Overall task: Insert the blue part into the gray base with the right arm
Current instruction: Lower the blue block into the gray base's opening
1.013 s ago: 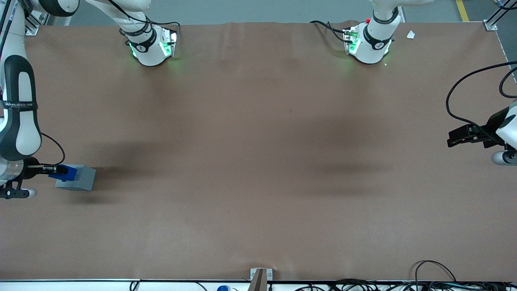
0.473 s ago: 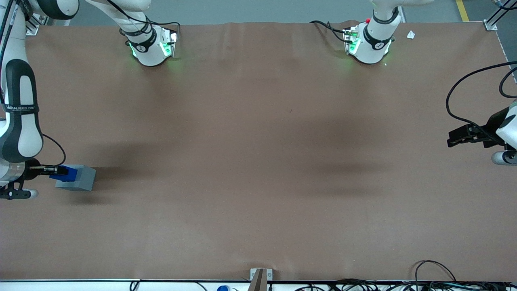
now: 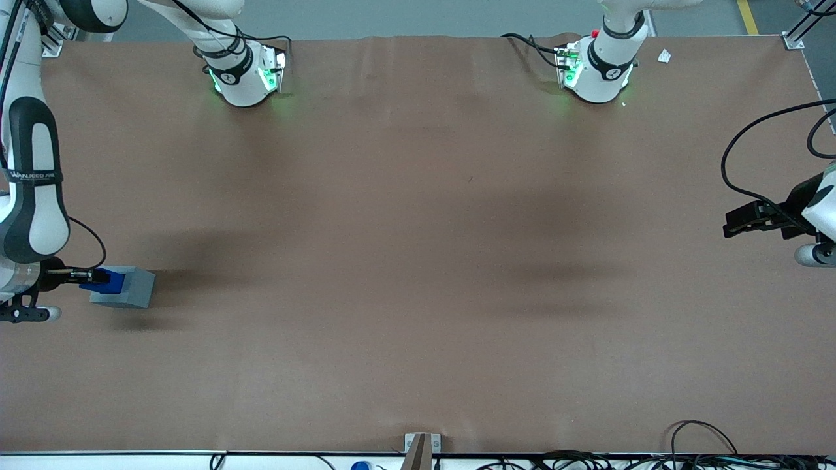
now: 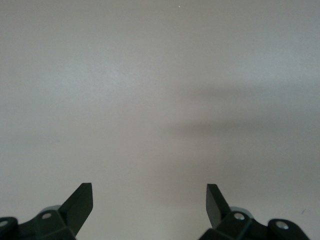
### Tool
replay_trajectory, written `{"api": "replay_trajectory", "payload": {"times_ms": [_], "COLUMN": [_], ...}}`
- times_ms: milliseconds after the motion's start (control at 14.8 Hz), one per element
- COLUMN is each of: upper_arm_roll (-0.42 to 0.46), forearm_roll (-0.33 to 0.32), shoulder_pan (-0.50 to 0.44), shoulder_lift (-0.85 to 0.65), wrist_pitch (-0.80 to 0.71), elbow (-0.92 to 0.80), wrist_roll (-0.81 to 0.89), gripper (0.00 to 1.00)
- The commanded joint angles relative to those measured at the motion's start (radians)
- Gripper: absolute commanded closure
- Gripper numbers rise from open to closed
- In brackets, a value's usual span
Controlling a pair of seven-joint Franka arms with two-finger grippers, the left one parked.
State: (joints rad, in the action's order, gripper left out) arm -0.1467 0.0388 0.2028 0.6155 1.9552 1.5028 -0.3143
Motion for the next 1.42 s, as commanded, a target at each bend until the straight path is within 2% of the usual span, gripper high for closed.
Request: {"api": "replay_trajectory", "payload": {"times_ms": [0, 338, 405, 473, 608, 945, 1350], "upper_arm_roll": [0.015, 0.015, 0.015, 0.015, 0.015, 0.015, 0.022], "forearm_roll": [0.0, 0.0, 0.0, 0.0, 0.003, 0.001, 0.016], "shoulder_pan": [0.02, 0.018, 0.02, 0.018, 0.023, 0.023, -0.002], "shoulder_lift": [0.016, 0.024, 0.027, 0.029, 0.03, 0.027, -0.039], "wrist_pitch": [0.001, 0.002, 0.002, 0.007, 0.03, 0.045, -0.016], "elbow": [-0.019, -0.019, -0.021, -0.019, -0.019, -0.019, -0.029], "wrist_roll": [-0.011, -0.009, -0.009, -0.002, -0.002, -0.009, 0.0], "gripper": [0.99, 0.98, 0.96, 0.87, 0.0, 0.0, 0.0]}}
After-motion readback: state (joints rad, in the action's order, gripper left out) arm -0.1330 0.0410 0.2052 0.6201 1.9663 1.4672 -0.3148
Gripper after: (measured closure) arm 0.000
